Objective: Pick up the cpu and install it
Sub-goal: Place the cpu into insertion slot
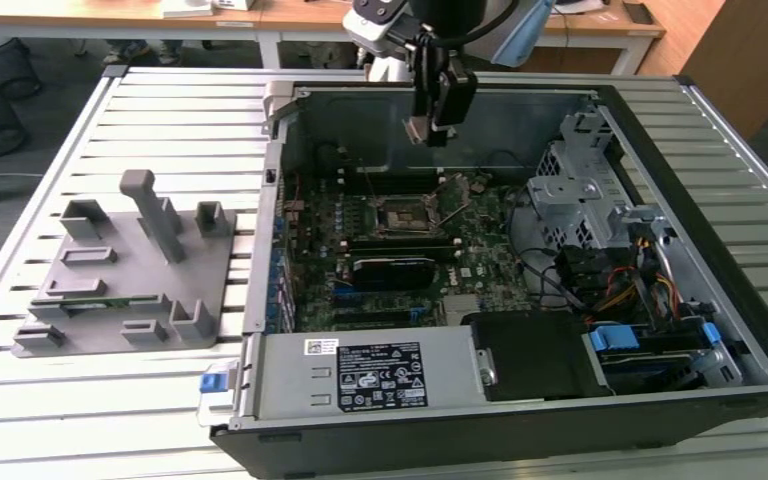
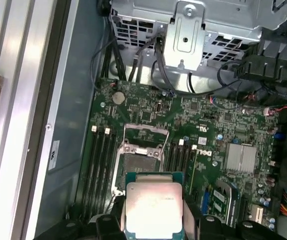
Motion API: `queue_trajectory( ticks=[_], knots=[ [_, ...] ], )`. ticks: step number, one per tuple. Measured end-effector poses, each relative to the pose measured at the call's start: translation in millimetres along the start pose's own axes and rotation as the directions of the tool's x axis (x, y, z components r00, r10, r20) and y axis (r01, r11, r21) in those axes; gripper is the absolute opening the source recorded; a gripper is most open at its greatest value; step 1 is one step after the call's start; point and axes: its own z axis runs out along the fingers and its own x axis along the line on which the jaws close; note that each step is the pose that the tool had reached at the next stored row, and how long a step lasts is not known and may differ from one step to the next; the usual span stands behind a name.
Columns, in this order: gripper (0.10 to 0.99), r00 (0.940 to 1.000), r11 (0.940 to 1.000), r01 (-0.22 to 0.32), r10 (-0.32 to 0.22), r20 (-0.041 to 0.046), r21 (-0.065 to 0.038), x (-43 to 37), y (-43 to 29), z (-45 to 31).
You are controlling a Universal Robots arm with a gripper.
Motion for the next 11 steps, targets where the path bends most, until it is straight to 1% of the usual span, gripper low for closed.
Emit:
queue_trajectory(
  ticks=[4,7,9,11],
  knots=[
    [0.541,1.0,1.0,0.0,0.0,0.0003,0.0,0.2,0.0,2.8],
    [0.541,1.0,1.0,-0.004,0.004,0.0012,-0.003,0.8,-0.7,5.9],
    [0.541,0.9998,0.9998,-0.021,0.021,0.0016,-0.003,1.9,-0.9,9.0],
    [0.541,0.9987,0.9987,-0.051,0.051,0.0031,-0.003,2.2,-1.0,12.2]
  ],
)
